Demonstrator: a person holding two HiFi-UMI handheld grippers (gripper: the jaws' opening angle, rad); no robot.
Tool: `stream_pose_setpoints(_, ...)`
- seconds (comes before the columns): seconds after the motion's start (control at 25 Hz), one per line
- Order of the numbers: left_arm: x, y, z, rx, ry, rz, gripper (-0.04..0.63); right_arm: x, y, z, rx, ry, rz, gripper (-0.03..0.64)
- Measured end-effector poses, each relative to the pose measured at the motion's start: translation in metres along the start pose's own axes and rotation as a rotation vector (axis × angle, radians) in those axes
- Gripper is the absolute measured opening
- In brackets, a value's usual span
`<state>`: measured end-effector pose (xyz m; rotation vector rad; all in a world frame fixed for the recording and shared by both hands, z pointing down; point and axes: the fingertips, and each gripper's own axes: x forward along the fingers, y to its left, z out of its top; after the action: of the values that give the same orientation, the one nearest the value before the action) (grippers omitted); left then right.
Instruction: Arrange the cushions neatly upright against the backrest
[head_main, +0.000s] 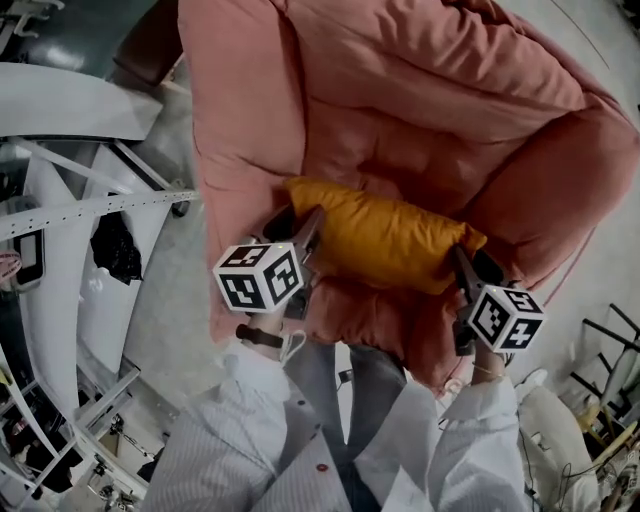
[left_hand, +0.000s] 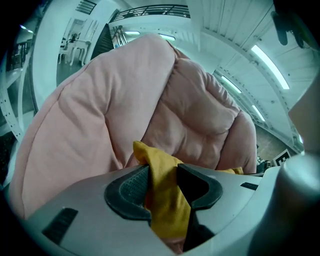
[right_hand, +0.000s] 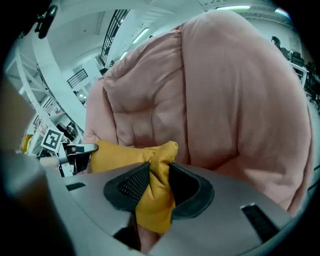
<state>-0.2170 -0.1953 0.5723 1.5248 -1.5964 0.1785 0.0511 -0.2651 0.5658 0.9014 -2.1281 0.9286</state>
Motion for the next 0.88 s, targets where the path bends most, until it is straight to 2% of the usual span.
stream_pose_setpoints(0.36,0.033,0.009,-0.004,0.014,0.036,0.03,0.181,0.033,-0.021,-0.003,-0.006,0.031,-0.019,0.12)
stream_pose_setpoints(0.88,0.052,0.015,-0.015,0.064,0.074,0.012,0.195,0.053,-0.032,-0.021,-0.071,0.124,-0.083,0.12)
